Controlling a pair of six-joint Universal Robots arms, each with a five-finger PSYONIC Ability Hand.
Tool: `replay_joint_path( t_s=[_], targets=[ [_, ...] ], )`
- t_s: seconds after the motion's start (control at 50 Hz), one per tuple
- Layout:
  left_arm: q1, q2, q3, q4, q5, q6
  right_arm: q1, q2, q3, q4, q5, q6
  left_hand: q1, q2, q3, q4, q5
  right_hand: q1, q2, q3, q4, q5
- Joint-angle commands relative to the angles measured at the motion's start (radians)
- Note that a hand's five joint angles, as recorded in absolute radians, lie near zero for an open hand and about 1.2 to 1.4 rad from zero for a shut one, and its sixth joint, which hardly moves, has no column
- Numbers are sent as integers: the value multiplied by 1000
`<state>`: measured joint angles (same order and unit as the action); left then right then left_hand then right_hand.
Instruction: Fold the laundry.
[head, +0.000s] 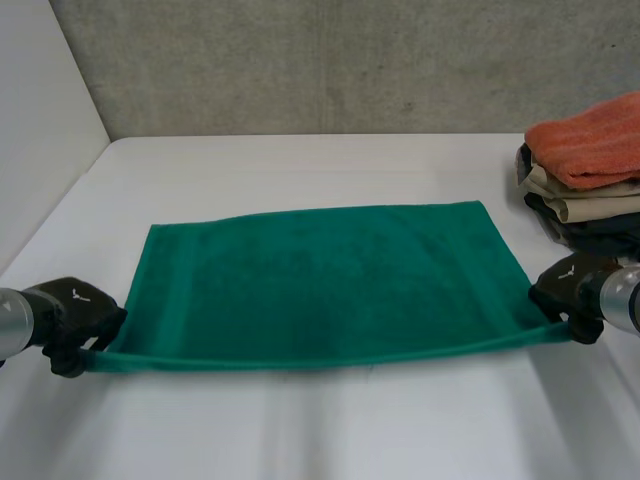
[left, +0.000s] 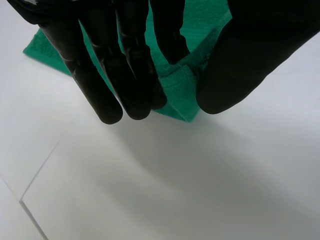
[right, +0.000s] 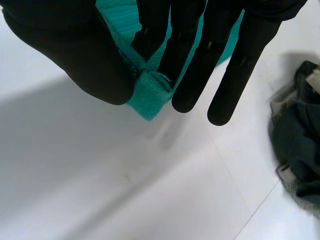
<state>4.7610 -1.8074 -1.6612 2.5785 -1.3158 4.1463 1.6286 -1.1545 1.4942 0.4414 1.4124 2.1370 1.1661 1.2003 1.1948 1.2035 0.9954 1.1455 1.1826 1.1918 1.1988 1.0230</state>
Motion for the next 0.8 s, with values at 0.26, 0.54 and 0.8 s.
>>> replay_joint_path(
  t_s=[0.26,0.54,0.8],
  targets=[
    [-159,-278,506,153,-132,-285,140,317,-467,-335,60,331,230,196,201,193,226,251,214,204,197,199],
    [-223,-625,932,288,-283,-299,227,691,-923,-510,181,323,230,196,201,193,226,251,214,204,197,199],
    [-266,-774,1052,417,-269,-270,266,924,-1174,-628,210,276,-767,-802,-796,-805,-771,-971,-1008,-1017,-1024,-1023]
  ],
)
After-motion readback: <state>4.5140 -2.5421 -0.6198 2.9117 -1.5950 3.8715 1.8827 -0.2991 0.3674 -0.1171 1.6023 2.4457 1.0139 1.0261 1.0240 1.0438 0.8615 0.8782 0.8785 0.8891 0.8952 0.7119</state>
